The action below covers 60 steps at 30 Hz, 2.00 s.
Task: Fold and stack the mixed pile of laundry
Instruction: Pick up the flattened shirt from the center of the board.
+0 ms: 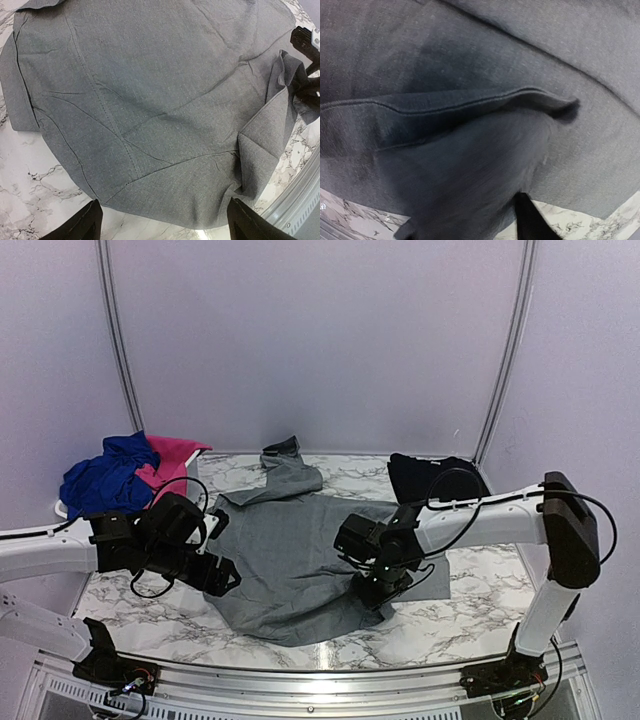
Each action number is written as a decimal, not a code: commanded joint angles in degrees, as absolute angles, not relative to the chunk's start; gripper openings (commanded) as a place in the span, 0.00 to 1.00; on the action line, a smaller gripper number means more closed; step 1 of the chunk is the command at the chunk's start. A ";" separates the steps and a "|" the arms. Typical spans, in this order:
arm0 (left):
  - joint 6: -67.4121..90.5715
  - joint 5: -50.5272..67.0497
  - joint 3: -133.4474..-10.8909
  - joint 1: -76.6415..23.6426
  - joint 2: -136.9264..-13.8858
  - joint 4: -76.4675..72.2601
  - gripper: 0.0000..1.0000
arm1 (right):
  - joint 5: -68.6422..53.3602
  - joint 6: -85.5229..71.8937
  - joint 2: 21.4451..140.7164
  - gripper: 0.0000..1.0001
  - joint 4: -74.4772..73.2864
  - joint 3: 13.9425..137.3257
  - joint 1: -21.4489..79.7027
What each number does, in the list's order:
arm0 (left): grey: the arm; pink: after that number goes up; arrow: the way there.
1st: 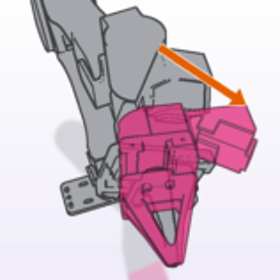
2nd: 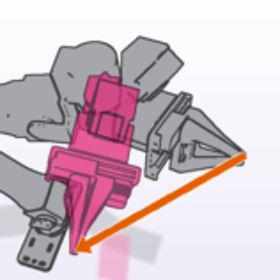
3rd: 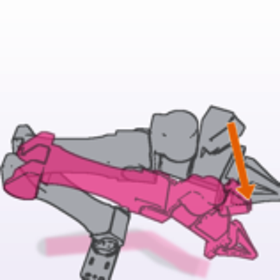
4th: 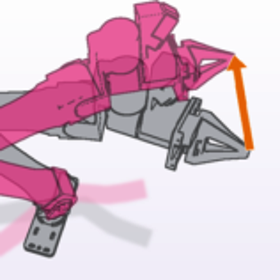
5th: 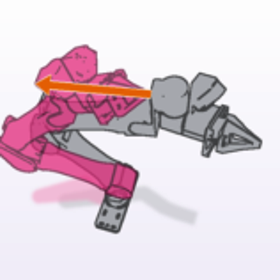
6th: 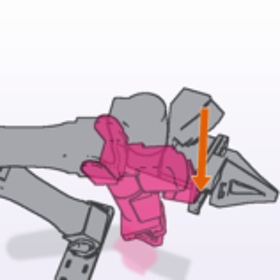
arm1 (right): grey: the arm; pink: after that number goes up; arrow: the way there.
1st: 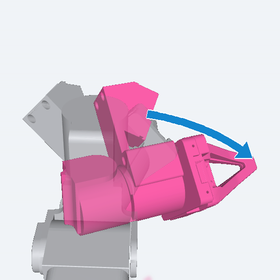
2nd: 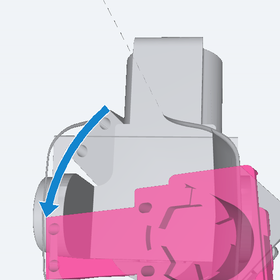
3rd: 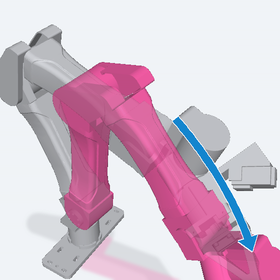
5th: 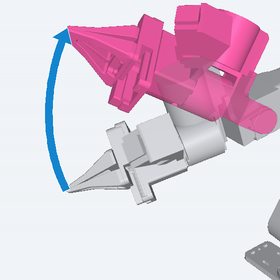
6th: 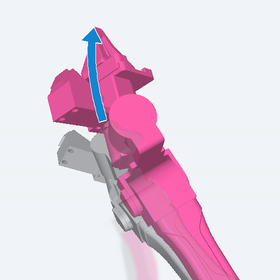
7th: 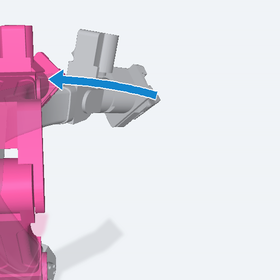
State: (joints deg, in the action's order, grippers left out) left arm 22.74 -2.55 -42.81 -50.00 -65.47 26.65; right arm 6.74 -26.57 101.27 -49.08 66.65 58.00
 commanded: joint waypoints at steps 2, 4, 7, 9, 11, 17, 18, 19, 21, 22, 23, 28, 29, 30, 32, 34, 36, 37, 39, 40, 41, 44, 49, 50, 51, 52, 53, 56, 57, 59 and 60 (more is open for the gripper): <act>22.78 -3.31 -42.26 -50.28 -63.55 25.69 0.88 | 3.82 -27.16 92.54 0.00 -49.59 67.13 58.10; 22.76 -3.52 -41.79 -50.27 -63.33 25.82 0.87 | -3.58 -27.49 84.81 0.00 -47.96 65.43 58.16; 22.51 -3.41 -42.22 -50.27 -64.39 25.98 0.86 | -13.43 -28.58 73.45 0.00 -43.80 61.83 58.27; 21.97 -3.67 -42.79 -50.27 -65.86 26.08 0.86 | -18.55 -31.40 67.22 0.00 -40.83 59.84 58.16; 21.32 -3.74 -43.75 -50.27 -67.50 26.10 0.85 | -24.68 -36.40 62.47 0.00 -36.10 57.31 58.18; 18.14 -2.20 -45.76 -50.27 -67.21 23.75 0.87 | -37.22 -43.92 58.63 0.00 -17.07 52.91 58.47; 17.34 -1.58 -45.63 -50.27 -66.41 23.26 0.87 | -37.83 -41.75 59.18 0.00 -17.33 53.96 58.52; 16.11 -0.58 -45.49 -50.27 -65.50 22.76 0.87 | -37.86 -38.76 59.91 0.00 -19.32 56.12 58.48; 14.54 3.40 -44.87 -50.27 -64.09 22.34 0.86 | -36.11 -30.30 62.39 0.00 -26.74 62.21 58.69; 14.12 4.06 -44.50 -50.27 -63.51 22.33 0.85 | -35.10 -25.64 63.84 0.00 -31.14 65.97 59.03; 13.99 4.22 -43.99 -50.35 -63.01 22.35 0.84 | -33.74 -20.55 65.54 0.00 -35.65 69.48 59.40; 16.61 5.14 -42.59 -50.43 -61.58 23.86 0.78 | -28.78 -12.38 77.14 0.00 -55.48 84.23 59.68; 17.18 5.73 -42.41 -50.84 -60.37 23.53 0.78 | -31.82 -13.71 78.26 0.00 -55.57 84.50 59.66; 17.25 5.32 -42.04 -52.02 -58.74 22.94 0.78 | -34.45 -16.15 78.54 0.00 -53.41 83.67 59.63; 16.92 1.86 -41.54 -54.33 -55.16 21.75 0.79 | -35.94 -24.27 76.93 0.00 -44.44 80.50 59.67; 16.65 -3.08 -41.48 -55.89 -52.65 21.62 0.79 | -36.38 -32.52 75.40 0.00 -34.40 77.67 59.40; 16.92 -9.47 -41.80 -57.92 -50.94 21.76 0.79 | -31.95 -38.34 75.87 0.00 -30.21 77.94 58.79; 17.03 -12.02 -42.22 -58.94 -50.35 21.68 0.79 | -31.01 -40.09 76.50 0.00 -29.06 78.61 58.26; 16.80 -17.56 -43.76 -61.16 -51.00 21.54 0.79 | -29.44 -42.61 78.69 0.00 -28.71 80.82 56.90; 16.04 -19.66 -45.01 -62.16 -52.20 21.54 0.79 | -29.44 -43.31 80.10 0.00 -29.90 82.45 55.94; 14.87 -21.18 -46.80 -63.50 -53.65 21.53 0.79 | -29.88 -44.05 81.60 0.00 -30.82 83.66 54.69; 10.86 -25.91 -52.80 -68.22 -59.49 20.97 0.79 | -31.23 -47.60 84.37 0.00 -28.61 84.28 51.49; 4.94 -34.43 -59.41 -75.74 -66.20 16.93 0.79 | -34.22 -58.32 86.32 0.00 -15.87 80.27 47.96; 4.04 -35.69 -59.57 -76.51 -66.77 15.37 0.79 | -33.84 -59.01 86.65 0.00 -15.30 80.48 47.59; 3.32 -36.40 -59.59 -77.07 -67.03 13.77 0.79 | -32.89 -59.40 86.74 0.00 -15.22 80.81 47.43; 2.92 -36.54 -59.66 -77.27 -67.43 12.02 0.79 | -32.24 -59.62 86.80 0.00 -15.02 81.05 47.34; 2.42 -36.37 -59.91 -77.27 -67.95 10.38 0.79 | -31.84 -59.78 86.83 0.00 -14.93 81.23 47.37; 1.56 -35.85 -62.73 -77.40 -71.46 7.90 0.79 | -31.51 -61.09 87.01 0.00 -14.96 80.62 47.37; 1.33 -36.26 -64.00 -77.58 -73.03 7.77 0.79 | -31.73 -61.70 87.01 0.00 -14.56 80.08 47.37; 0.36 -36.38 -65.71 -78.03 -75.42 6.87 0.78 | -32.24 -63.07 87.09 0.00 -13.66 78.94 47.33; 0.28 -36.85 -66.39 -78.17 -76.38 6.30 0.77 | -32.66 -63.75 87.20 0.00 -12.76 78.37 47.26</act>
